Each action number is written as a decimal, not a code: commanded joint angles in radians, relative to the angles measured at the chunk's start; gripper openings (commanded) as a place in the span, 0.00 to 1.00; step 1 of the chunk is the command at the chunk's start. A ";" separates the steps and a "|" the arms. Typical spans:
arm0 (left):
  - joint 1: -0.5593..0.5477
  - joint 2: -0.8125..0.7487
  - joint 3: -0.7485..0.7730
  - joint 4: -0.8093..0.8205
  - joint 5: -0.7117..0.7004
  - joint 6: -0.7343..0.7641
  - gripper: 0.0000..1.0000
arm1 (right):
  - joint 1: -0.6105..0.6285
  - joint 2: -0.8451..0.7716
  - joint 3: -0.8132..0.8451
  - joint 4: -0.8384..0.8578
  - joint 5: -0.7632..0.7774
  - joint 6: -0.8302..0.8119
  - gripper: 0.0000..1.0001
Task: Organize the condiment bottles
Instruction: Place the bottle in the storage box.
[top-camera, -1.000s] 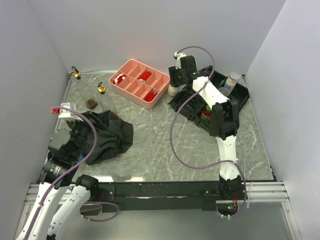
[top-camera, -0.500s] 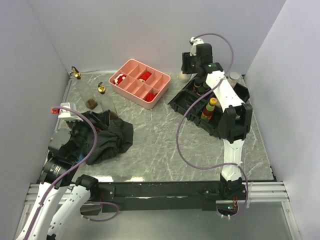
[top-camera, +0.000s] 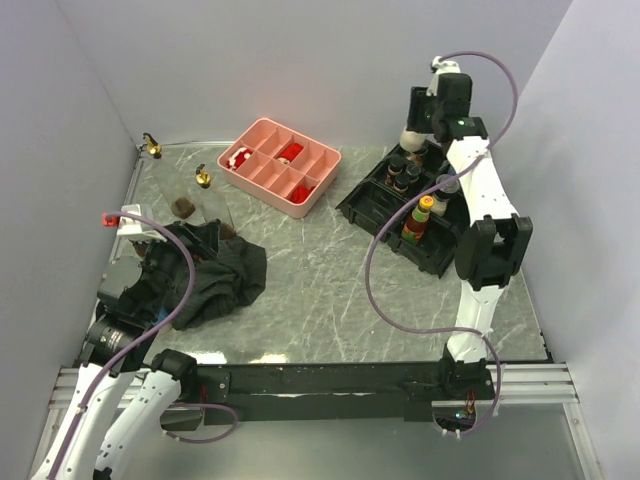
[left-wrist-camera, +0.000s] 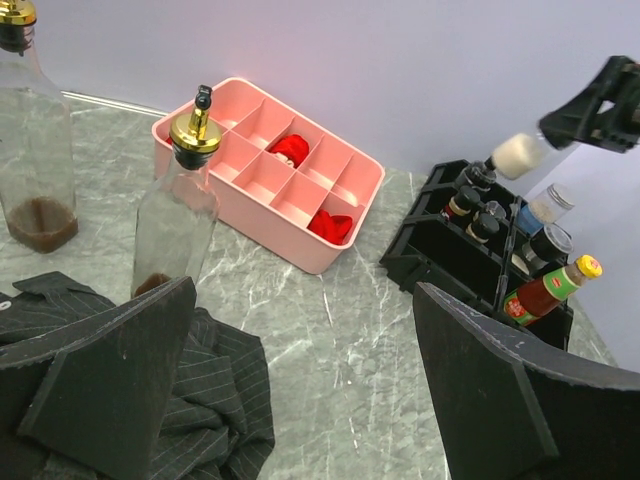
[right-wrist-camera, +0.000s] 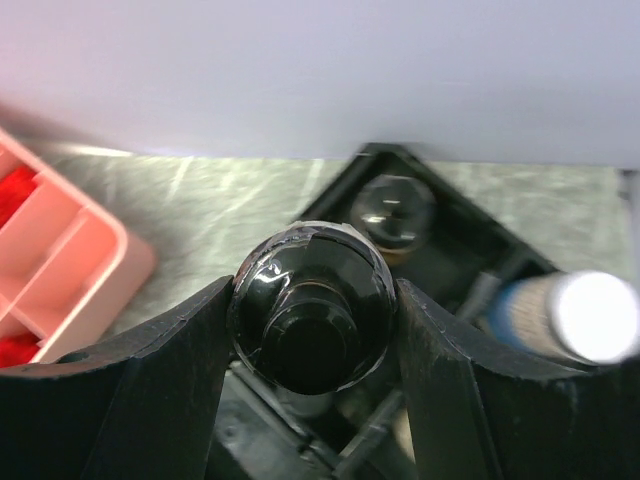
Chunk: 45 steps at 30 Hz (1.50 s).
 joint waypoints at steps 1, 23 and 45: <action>-0.002 0.015 0.012 0.014 -0.014 0.014 0.96 | -0.031 -0.095 0.045 0.031 0.092 -0.039 0.11; -0.002 0.047 0.010 0.014 -0.017 0.015 0.96 | -0.088 0.051 0.068 0.105 0.110 -0.084 0.11; -0.002 0.076 0.013 0.019 -0.011 0.017 0.96 | -0.134 0.240 0.098 0.149 0.093 -0.068 0.34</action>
